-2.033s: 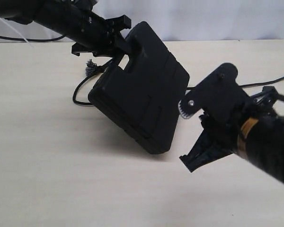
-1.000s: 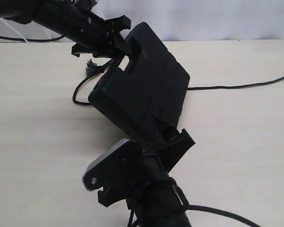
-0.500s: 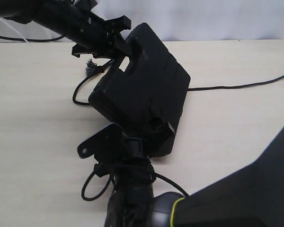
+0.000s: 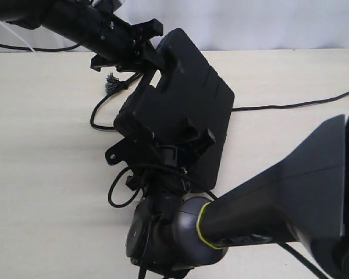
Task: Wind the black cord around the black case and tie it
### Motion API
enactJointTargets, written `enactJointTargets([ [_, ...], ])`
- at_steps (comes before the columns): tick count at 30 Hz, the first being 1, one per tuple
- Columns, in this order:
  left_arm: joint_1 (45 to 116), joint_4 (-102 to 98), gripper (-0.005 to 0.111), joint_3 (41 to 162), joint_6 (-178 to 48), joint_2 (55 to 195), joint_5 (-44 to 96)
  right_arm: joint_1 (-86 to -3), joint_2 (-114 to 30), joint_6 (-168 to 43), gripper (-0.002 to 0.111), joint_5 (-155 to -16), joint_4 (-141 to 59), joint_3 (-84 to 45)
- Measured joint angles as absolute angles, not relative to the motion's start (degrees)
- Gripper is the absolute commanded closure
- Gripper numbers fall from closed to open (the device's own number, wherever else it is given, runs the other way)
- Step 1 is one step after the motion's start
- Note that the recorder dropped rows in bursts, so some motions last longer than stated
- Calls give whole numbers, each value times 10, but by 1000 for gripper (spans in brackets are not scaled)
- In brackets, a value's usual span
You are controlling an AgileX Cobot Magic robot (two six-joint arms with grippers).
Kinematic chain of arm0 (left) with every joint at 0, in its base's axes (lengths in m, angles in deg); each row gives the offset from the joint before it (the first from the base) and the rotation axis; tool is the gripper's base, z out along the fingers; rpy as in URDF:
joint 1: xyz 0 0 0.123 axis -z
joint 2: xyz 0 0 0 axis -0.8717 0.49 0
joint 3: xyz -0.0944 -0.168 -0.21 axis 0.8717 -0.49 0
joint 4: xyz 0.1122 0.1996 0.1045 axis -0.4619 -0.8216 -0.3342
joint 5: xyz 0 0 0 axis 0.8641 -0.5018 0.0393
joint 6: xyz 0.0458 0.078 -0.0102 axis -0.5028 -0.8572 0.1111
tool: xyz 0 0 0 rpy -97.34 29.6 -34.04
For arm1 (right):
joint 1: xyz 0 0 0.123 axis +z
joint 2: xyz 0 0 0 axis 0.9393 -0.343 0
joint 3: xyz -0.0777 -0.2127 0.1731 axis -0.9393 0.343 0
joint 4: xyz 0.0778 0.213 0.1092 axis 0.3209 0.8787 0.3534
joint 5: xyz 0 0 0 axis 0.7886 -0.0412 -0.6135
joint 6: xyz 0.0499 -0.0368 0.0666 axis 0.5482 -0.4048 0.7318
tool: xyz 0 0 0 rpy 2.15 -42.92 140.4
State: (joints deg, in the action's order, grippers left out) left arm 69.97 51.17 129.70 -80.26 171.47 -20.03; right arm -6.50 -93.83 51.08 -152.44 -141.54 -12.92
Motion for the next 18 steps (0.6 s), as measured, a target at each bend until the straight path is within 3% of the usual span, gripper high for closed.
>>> enactJointTargets([
  [2, 700, 514, 107, 1298, -804, 1715, -199, -65, -939, 503, 100, -1528, -1415, -129],
  [3, 700, 515, 107, 1298, -807, 1715, -199, -65, -939, 500, 103, -1528, -1414, -129],
  [7, 700, 514, 106, 1298, -824, 1715, -206, -60, -939, 493, 103, -1531, -1410, -129],
  [8, 700, 513, 102, 1298, -824, 1715, -208, -59, -939, 491, 104, -1532, -1408, -129],
  [9, 700, 511, 93, 1300, -831, 1715, -212, -55, -939, 490, 104, -1537, -1404, -128],
  [10, 700, 511, 74, 1301, -837, 1715, -218, -52, -939, 490, 104, -1539, -1403, -125],
  [11, 700, 507, 63, 1301, -850, 1715, -223, -48, -939, 490, 104, -1546, -1403, -114],
  [12, 700, 504, 57, 1303, -872, 1714, -227, -46, -936, 490, 104, -1551, -1403, -103],
  [15, 696, 493, 54, 1371, -891, 1710, -269, -46, -909, 509, 104, -1550, -1404, -71],
  [18, 666, 362, 54, 1453, -893, 1685, -328, -46, -856, 553, 104, -1549, -1399, -19],
])
